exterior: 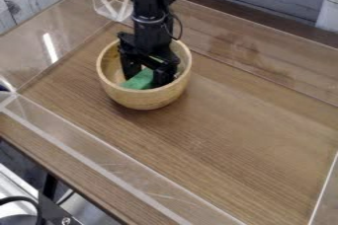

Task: Remove the green block from inside the brown bowl and put it on the table

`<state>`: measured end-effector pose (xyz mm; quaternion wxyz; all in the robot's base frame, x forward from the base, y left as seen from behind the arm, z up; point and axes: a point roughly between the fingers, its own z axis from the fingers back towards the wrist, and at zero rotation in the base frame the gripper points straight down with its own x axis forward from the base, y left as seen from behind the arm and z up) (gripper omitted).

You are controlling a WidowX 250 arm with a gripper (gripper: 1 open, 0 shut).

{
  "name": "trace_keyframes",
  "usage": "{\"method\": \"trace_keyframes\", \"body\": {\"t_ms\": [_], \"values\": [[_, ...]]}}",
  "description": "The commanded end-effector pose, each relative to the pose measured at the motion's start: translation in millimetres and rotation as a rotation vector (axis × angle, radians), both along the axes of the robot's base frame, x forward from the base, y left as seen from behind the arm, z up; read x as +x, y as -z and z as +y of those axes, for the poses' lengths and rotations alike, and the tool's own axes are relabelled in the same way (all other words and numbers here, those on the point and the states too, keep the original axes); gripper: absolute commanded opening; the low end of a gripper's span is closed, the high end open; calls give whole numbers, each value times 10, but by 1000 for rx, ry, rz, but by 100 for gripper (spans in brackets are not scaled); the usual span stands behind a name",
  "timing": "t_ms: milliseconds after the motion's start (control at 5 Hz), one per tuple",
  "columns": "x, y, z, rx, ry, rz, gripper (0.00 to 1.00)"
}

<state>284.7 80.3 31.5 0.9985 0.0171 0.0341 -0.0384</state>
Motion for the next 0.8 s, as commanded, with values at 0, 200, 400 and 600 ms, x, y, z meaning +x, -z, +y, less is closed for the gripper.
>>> {"method": "trace_keyframes", "body": {"t_ms": [0,200,400,600], "values": [[70,-189,17,1,6,-44,100],[65,-297,-2,-15,11,-54,100],[99,-279,16,-19,9,-54,100],[125,-201,44,-16,3,-46,100]]}}
